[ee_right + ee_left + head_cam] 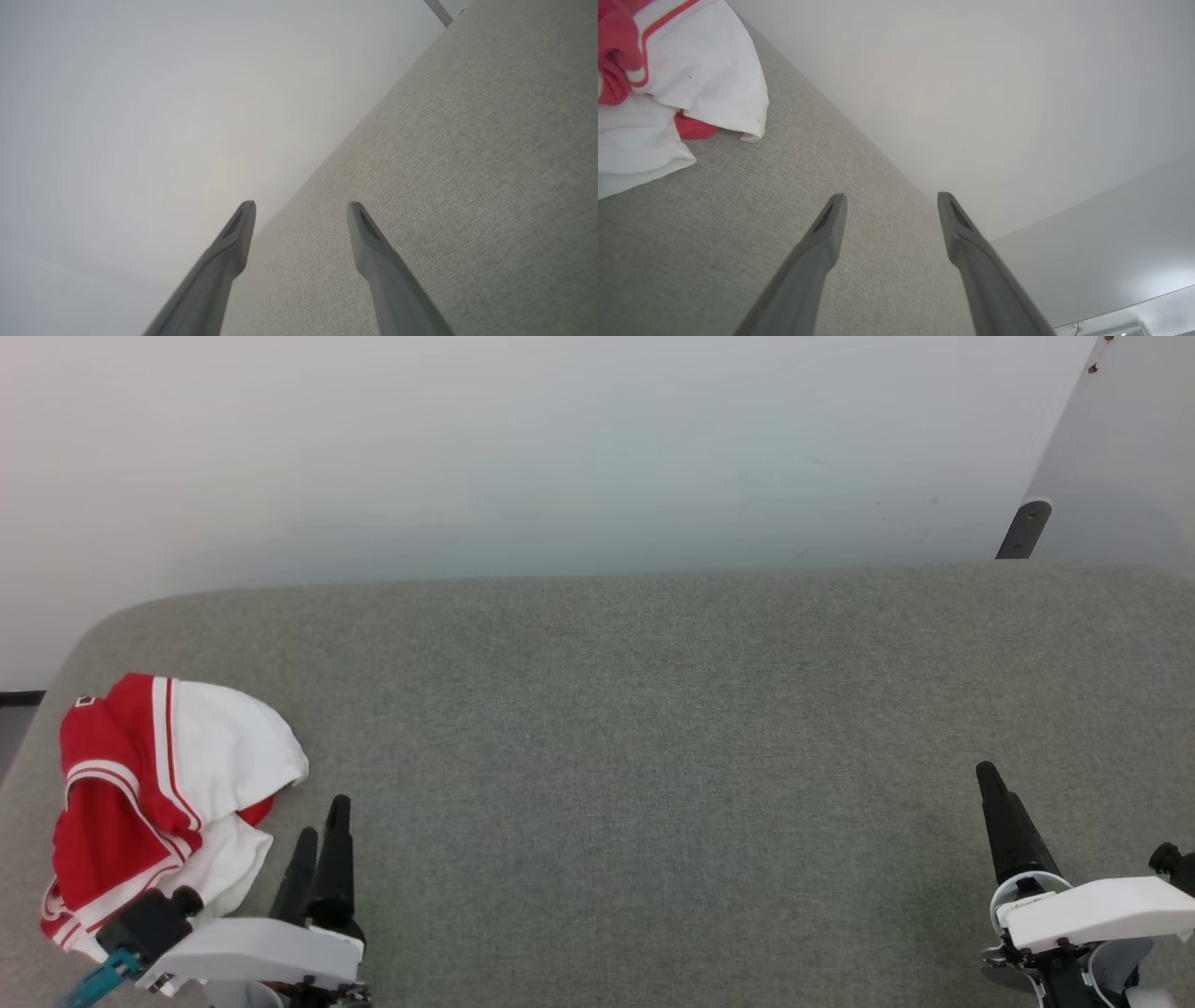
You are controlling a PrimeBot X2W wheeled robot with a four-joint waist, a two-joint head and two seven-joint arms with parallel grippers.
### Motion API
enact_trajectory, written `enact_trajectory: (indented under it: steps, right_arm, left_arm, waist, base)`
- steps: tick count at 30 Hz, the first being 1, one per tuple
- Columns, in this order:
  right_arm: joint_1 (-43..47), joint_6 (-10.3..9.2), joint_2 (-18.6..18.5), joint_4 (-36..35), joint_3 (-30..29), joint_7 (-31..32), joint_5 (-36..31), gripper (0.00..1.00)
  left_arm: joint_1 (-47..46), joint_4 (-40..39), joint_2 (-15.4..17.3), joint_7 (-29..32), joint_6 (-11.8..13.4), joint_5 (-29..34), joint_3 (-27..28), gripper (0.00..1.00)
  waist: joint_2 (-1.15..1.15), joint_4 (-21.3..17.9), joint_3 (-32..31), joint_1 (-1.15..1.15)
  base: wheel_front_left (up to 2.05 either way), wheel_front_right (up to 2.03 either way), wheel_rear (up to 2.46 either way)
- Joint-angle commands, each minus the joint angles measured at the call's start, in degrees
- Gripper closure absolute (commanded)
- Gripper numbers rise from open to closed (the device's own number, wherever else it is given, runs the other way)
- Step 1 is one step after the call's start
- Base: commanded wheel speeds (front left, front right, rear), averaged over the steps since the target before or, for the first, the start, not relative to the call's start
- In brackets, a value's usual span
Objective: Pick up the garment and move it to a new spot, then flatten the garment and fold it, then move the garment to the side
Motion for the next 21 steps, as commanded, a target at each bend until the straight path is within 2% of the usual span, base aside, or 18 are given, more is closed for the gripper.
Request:
enact_trajectory:
  steps: [1, 21]
  right_arm:
    - [-1.48, 0.03, -0.47, -0.89, 0.19, -0.58, -2.3, 0.0]
    - [-2.07, 0.03, -0.85, -1.73, -0.42, -4.27, -22.12, 0.0]
  left_arm:
    - [-1.03, -1.04, 0.57, -0.48, 0.23, 2.4, -0.24, 0.0]
    - [-0.19, -2.72, 2.41, -4.17, 2.71, 20.34, -2.78, 0.0]
  waist:
    - [0.0, -0.02, 0.0, 0.0]
    - [0.0, -0.13, -0.09, 0.0]
  base:
    - [0.0, 0.0, 0.0]
    - [0.0, 0.0, 0.0]
